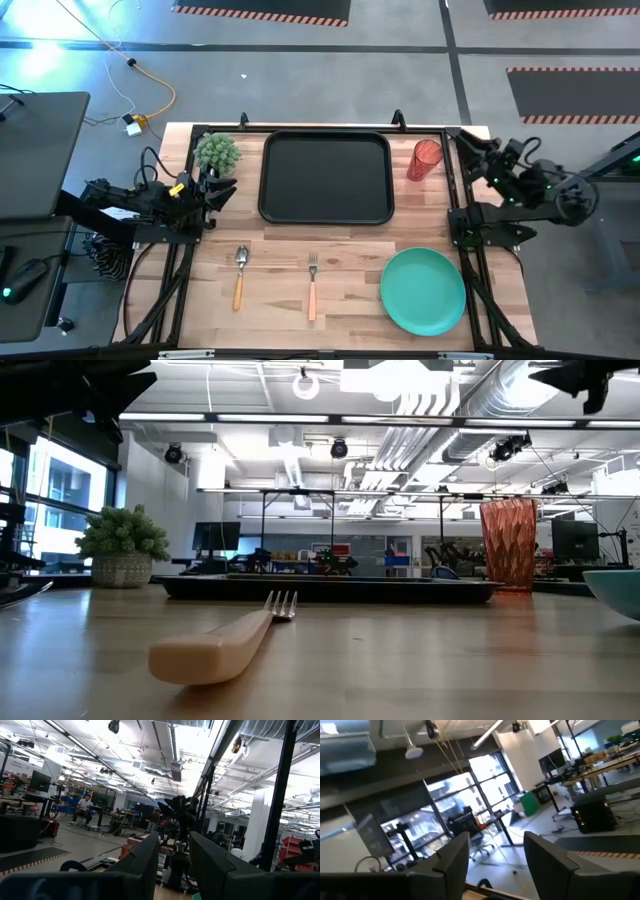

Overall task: Pick and place plate/cup/fork/spoon on tray
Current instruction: Put the orange glass on the black table tray

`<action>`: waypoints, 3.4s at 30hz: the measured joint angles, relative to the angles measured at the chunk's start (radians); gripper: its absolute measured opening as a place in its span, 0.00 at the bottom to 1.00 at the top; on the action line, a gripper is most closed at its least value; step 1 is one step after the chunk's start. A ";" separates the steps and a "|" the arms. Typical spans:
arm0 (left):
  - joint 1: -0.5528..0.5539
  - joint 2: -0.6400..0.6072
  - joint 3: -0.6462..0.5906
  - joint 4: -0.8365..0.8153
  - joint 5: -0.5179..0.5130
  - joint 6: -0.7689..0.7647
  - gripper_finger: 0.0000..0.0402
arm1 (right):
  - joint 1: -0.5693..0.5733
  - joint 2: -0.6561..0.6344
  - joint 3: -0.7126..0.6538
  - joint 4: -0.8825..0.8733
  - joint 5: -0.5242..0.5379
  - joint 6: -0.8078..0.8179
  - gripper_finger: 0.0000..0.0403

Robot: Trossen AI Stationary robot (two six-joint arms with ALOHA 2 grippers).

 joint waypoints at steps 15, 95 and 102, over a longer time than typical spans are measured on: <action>0.000 0.000 0.001 0.001 -0.009 -0.147 0.25 | 0.000 0.468 0.570 -0.806 0.113 0.376 0.46; 0.000 0.000 0.001 -0.219 -0.105 -0.209 0.25 | -0.701 1.342 0.690 -1.219 -0.602 0.367 0.01; 0.000 0.000 0.001 -0.219 -0.105 -0.209 0.25 | -0.701 1.342 0.690 -1.217 -0.596 0.386 0.01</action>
